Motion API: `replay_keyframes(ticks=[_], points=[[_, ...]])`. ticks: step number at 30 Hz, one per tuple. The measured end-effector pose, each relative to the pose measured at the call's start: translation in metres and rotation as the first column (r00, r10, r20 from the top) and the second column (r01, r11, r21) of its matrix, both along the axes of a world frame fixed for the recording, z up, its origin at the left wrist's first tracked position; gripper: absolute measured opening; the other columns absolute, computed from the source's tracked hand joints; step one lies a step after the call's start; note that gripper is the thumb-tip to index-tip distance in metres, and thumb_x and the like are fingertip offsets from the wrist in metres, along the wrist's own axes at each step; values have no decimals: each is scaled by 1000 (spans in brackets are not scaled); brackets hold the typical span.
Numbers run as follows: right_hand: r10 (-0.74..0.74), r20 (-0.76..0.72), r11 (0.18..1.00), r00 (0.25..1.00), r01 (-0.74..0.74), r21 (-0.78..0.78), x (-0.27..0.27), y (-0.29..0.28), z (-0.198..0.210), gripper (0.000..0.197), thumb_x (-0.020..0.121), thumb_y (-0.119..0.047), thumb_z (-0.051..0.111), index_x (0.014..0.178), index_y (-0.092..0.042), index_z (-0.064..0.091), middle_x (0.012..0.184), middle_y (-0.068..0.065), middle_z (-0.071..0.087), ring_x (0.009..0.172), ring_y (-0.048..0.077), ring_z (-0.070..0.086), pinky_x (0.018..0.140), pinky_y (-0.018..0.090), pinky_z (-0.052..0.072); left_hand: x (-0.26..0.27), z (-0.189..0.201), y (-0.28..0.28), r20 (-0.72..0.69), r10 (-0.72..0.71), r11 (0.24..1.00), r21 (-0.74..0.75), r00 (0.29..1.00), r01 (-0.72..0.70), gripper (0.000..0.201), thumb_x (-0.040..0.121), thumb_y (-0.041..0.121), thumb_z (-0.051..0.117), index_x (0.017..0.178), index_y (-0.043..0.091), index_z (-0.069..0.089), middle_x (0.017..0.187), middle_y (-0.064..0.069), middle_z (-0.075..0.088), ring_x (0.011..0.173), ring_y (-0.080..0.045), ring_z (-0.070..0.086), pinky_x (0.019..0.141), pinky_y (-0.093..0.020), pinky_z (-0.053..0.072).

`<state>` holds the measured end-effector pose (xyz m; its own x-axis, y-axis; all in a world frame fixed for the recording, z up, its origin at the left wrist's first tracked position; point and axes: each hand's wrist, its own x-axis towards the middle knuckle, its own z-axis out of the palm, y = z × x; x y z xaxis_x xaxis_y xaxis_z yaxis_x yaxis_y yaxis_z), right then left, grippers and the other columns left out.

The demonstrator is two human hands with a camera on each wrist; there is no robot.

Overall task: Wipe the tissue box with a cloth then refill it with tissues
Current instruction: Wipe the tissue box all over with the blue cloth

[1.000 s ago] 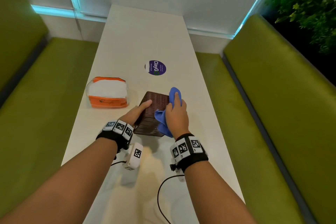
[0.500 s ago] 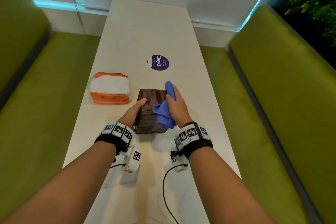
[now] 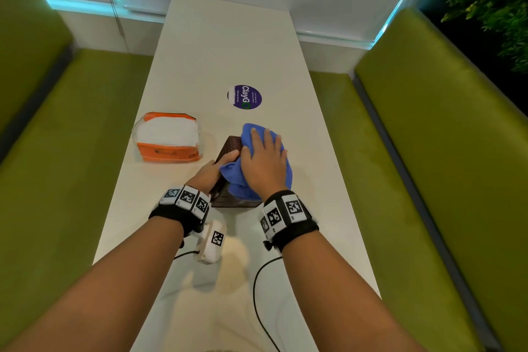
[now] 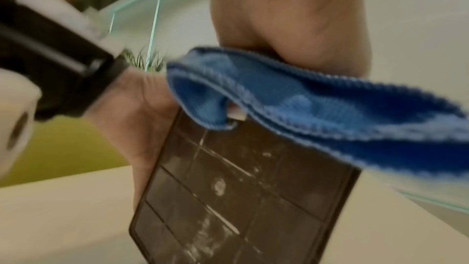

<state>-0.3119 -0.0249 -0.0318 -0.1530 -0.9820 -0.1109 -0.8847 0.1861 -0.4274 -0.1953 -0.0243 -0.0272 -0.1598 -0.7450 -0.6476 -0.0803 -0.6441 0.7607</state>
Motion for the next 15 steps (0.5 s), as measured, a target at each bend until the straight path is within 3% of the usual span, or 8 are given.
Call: replay_keyframes(ticks=[2, 4, 7, 9, 11, 12, 14, 15], points=[[-116, 59, 993, 991, 116, 1, -9, -4, -3, 54, 99, -34, 29, 150, -22, 21, 160, 6, 13, 148, 29, 10, 118, 51, 19, 4, -35, -16, 26, -45, 998, -38, 999, 46, 94, 60, 75, 61, 131, 13, 52, 133, -11, 58, 121, -32, 57, 104, -42, 44], [-191, 260, 982, 947, 184, 54, -23, -8, -7, 49, 97, -33, 32, 145, -22, 30, 152, 8, 29, 137, 31, 33, 109, 46, 34, 7, -81, -40, 52, -48, 999, -3, 998, 48, 115, 42, 89, 61, 131, 17, 52, 129, -10, 61, 115, -32, 60, 103, -48, 45], [-240, 560, 966, 793, 254, 53, -40, -8, -11, 37, 95, -26, 35, 129, -14, 45, 109, 6, 51, 98, 26, 52, 85, 35, 41, 10, -84, -44, 111, -66, 998, 21, 992, 64, 125, 30, 93, 61, 130, 18, 52, 124, -9, 64, 111, -28, 61, 102, -45, 44], [-260, 599, 962, 757, 260, 88, -45, -10, -12, 35, 96, -22, 34, 126, -10, 48, 98, 4, 51, 86, 22, 49, 78, 31, 38, 5, -37, -23, 122, -98, 995, 29, 988, 95, 115, 41, 91, 58, 127, 14, 55, 117, -9, 66, 101, -25, 64, 95, -39, 49], [-299, 664, 953, 686, 255, 166, -50, -13, -15, 36, 98, -21, 31, 125, -5, 49, 78, 4, 46, 66, 19, 44, 66, 30, 36, 0, -1, -6, 112, -115, 993, 20, 987, 113, 75, 74, 73, 51, 113, 10, 60, 92, -8, 71, 76, -18, 66, 70, -28, 49], [-340, 726, 939, 598, 251, 233, -52, -12, -16, 37, 100, -22, 30, 128, -7, 49, 71, 4, 43, 57, 17, 43, 60, 28, 36, -1, 4, -3, 104, -113, 993, 34, 988, 110, 55, 86, 62, 45, 100, 11, 60, 73, -5, 72, 63, -16, 66, 62, -26, 44], [-395, 826, 915, 402, 251, 315, -58, -10, -20, 36, 101, -24, 31, 131, -21, 48, 65, 7, 44, 39, 12, 46, 46, 21, 39, 0, 6, -2, 103, -96, 995, 29, 990, 94, 49, 90, 58, 40, 88, 13, 60, 52, 3, 69, 55, -14, 66, 60, -26, 43], [-407, 844, 908, 349, 251, 334, -59, -9, -19, 35, 100, -25, 32, 130, -24, 49, 61, 7, 47, 32, 9, 45, 40, 18, 38, 1, 5, -1, 98, -102, 995, 23, 990, 101, 59, 84, 67, 43, 94, 12, 62, 61, 1, 73, 65, -16, 67, 68, -28, 47]])
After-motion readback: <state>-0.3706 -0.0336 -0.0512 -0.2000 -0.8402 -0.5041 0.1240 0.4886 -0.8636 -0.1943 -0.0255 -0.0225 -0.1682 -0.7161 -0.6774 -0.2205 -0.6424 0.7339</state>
